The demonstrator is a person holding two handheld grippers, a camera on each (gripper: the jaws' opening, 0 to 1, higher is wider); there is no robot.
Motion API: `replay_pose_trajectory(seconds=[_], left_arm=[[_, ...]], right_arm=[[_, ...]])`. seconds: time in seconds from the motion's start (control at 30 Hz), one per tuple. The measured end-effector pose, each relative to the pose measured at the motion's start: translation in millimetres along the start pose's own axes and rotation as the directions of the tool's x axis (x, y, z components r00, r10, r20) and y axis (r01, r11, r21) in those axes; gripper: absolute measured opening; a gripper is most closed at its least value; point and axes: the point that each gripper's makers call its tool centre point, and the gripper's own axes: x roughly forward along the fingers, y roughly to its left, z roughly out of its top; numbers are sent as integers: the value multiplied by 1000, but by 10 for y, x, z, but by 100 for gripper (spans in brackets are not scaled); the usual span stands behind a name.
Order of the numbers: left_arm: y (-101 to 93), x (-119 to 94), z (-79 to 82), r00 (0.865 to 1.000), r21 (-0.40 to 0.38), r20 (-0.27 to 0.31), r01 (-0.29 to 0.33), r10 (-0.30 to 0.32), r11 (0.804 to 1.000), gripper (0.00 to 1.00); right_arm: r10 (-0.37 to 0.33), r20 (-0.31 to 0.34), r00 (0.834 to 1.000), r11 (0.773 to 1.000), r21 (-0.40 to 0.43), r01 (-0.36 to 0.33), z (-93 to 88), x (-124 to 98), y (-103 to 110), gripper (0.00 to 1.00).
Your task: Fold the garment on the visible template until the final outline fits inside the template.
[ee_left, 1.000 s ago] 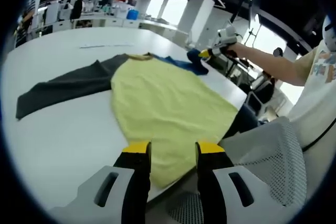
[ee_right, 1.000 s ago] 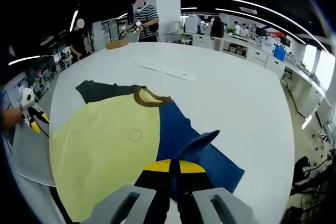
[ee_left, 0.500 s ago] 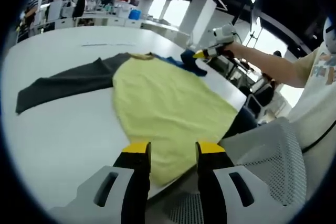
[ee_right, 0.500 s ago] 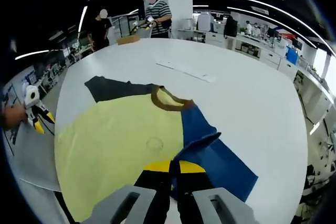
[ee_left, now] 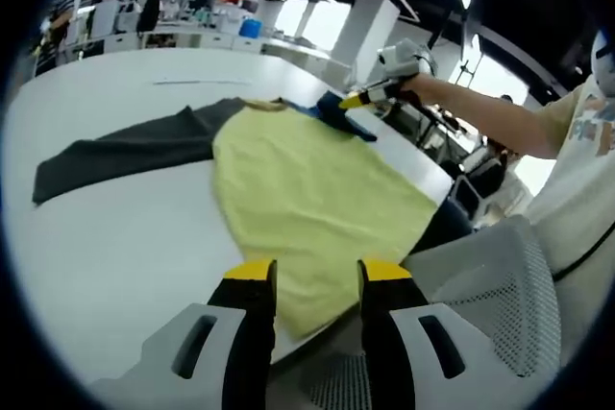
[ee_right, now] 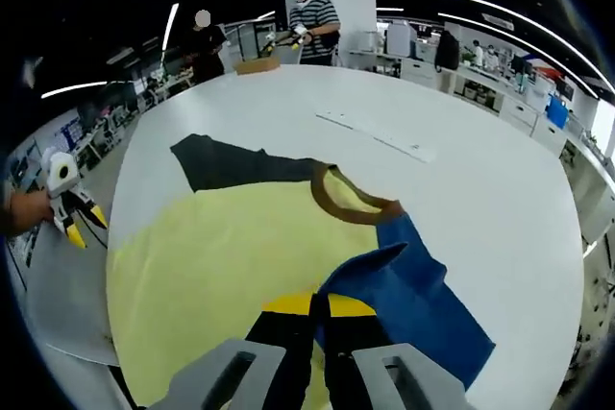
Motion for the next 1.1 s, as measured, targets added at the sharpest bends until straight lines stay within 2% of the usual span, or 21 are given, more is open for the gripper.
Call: replay_pose_trajectory(seconds=[0.3,1.1], left_arm=[[38,-19,-8,1000,-6,6,-5,5,1000,30],[54,-43,28,999,-20,40,4,-3,1000,30]], right_arm=[[32,8,999,999,-16,-32,171,161,186,0],[104,-7,995,993,-57,-104,472,590,641,0]])
